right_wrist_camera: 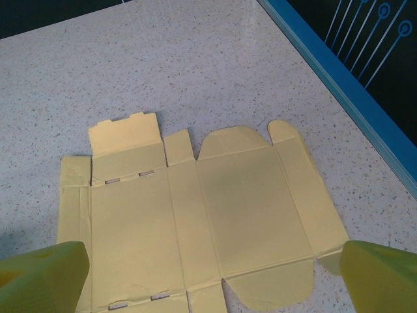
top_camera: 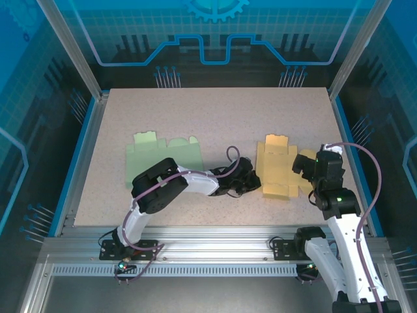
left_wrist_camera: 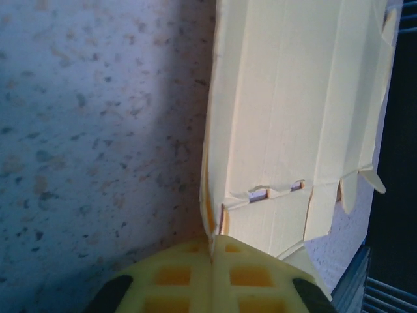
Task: Fold the paper box
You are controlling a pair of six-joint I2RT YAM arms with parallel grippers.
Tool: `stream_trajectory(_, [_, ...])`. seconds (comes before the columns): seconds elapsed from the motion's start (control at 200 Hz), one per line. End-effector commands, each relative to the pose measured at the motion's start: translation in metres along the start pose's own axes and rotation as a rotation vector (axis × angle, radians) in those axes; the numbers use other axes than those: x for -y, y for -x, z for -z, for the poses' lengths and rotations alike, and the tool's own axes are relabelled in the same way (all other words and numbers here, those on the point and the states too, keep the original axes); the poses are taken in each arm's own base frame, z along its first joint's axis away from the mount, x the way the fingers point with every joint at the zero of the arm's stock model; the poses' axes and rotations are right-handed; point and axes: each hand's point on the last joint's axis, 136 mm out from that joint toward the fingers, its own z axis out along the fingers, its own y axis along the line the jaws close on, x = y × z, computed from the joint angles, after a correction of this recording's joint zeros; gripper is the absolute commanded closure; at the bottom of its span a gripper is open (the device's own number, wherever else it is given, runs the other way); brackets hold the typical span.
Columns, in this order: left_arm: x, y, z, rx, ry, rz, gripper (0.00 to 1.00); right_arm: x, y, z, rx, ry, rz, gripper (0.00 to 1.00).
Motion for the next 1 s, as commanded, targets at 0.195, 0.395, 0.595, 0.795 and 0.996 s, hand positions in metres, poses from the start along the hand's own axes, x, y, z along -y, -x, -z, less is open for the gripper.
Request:
stream_trajectory(0.195, [0.032,0.053,0.079,0.137,0.030,-0.504,1.00,-0.012,-0.005,0.002,-0.014,0.083,-0.018,0.00])
stream_trajectory(0.395, [0.053,0.071,0.153,0.204,0.090,-1.009,1.00,-0.044,0.000,0.008,-0.004,0.266,-0.013,0.00])
stream_trajectory(0.595, [0.040,0.084,0.208,0.175,0.160,-1.258,1.00,-0.071,0.010,0.013,0.006,0.407,-0.023,0.00])
stream_trajectory(0.795, [0.046,0.085,0.252,0.116,0.058,-1.380,1.00,-0.094,0.025,0.016,0.004,0.506,0.008,0.00])
stream_trajectory(0.996, [0.076,0.089,0.296,0.204,0.037,-1.596,1.00,-0.138,0.053,0.042,0.121,0.733,0.266,0.00])
